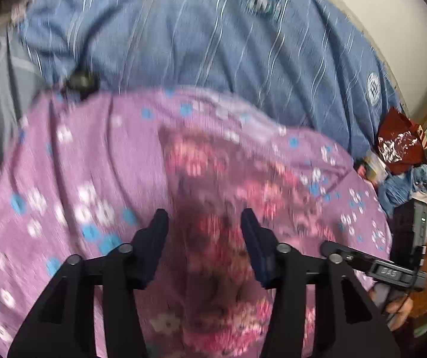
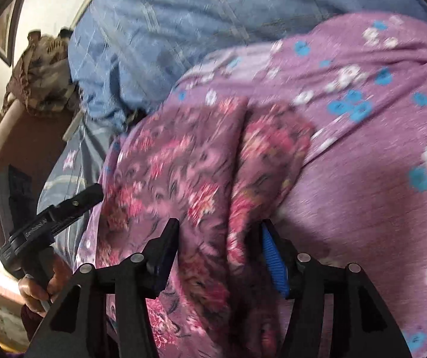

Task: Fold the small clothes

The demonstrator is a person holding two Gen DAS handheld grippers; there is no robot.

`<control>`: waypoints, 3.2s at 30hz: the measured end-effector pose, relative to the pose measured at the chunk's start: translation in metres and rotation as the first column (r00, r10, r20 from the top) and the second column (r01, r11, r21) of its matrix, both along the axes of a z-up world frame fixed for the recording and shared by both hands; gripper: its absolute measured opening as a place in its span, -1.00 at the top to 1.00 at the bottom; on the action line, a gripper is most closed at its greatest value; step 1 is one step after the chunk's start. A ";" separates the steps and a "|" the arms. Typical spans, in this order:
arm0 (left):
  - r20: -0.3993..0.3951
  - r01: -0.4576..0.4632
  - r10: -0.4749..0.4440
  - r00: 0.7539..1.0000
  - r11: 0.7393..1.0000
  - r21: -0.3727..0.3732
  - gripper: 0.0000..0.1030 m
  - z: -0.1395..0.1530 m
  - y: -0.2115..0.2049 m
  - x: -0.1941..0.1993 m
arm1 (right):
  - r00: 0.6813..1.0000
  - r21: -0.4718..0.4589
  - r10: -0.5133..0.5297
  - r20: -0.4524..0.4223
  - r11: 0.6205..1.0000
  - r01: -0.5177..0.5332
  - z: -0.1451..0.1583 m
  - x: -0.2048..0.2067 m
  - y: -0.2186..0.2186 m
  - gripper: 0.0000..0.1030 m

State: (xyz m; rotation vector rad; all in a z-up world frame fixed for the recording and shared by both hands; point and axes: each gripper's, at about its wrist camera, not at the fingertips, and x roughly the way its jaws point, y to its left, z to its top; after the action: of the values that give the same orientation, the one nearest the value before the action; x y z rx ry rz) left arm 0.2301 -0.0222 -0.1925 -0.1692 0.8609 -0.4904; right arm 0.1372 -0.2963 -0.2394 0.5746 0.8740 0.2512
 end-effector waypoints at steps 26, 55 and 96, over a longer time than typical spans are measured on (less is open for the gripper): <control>0.019 -0.004 0.001 1.000 0.987 0.162 -0.20 -0.009 -0.028 -0.025 | 0.986 -0.116 0.030 0.165 0.993 -0.011 0.034 -0.024 0.031 0.48; 0.355 -0.270 0.163 0.921 0.922 0.277 -0.67 0.094 0.010 -0.191 | 0.968 -0.447 0.002 0.250 0.887 0.113 0.112 -0.156 0.113 -0.04; 0.551 -0.604 0.454 0.700 0.788 0.118 -1.00 0.156 0.048 -0.257 | 0.896 -0.493 -0.119 0.428 0.800 0.342 0.177 -0.226 0.113 -0.30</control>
State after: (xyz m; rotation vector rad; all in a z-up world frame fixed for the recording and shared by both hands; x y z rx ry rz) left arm -0.0274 0.0258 -0.0363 -0.0105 0.3264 0.1620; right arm -0.0887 -0.1833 -0.0622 0.0664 0.4505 -0.1292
